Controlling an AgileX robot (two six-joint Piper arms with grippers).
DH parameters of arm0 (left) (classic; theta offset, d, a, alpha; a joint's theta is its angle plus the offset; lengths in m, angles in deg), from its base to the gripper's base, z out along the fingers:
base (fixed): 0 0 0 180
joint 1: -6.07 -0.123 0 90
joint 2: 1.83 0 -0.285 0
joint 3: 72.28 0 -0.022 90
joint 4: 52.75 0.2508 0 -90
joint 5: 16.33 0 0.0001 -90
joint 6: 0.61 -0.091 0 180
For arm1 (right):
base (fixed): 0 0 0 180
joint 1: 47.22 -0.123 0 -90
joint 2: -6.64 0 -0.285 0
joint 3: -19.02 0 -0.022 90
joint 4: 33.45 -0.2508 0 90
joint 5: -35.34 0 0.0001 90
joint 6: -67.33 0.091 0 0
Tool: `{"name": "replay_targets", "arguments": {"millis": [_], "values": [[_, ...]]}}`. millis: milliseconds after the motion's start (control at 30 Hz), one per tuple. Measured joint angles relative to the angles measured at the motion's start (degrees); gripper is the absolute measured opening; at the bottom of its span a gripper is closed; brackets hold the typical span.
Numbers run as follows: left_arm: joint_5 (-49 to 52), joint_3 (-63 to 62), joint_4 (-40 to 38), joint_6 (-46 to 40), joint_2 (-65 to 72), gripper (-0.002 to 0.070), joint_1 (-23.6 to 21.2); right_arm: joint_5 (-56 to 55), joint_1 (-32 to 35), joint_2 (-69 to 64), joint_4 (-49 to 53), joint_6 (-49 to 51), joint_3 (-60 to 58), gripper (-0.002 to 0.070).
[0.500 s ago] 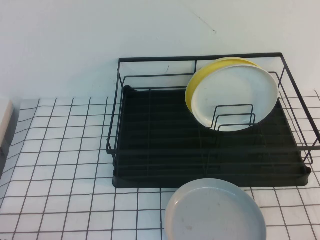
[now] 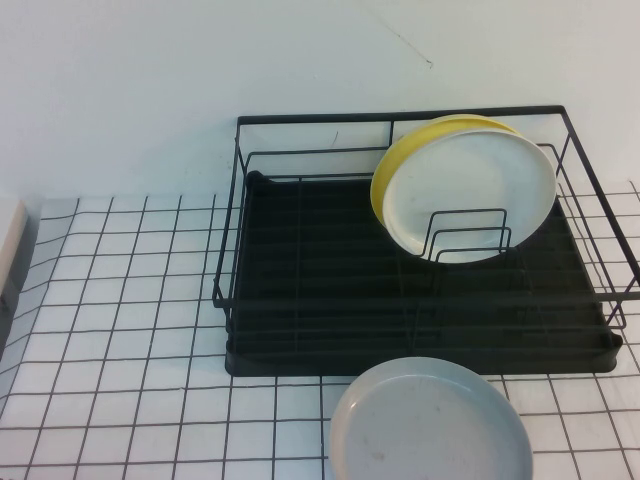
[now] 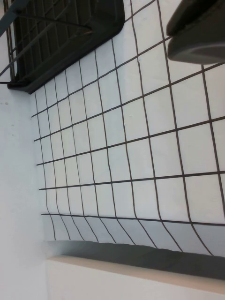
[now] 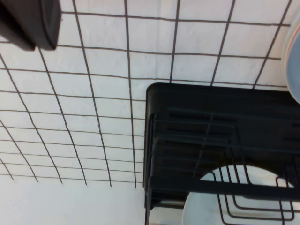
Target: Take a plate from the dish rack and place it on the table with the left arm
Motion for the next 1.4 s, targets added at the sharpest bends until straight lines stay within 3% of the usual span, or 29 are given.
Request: {"name": "replay_targets", "arguments": {"millis": [1100, 1400], "values": [[0.0, 0.0, 0.0, -0.2, 0.0, -0.0003, 0.0, 0.0, 0.0, 0.0, 0.0, 0.0, 0.0, -0.0002], [-4.8, 0.4, 0.0, -0.1, 0.0, -0.0003, 0.0, 0.0, 0.0, 0.0, 0.0, 0.0, 0.0, -0.0002]]}}
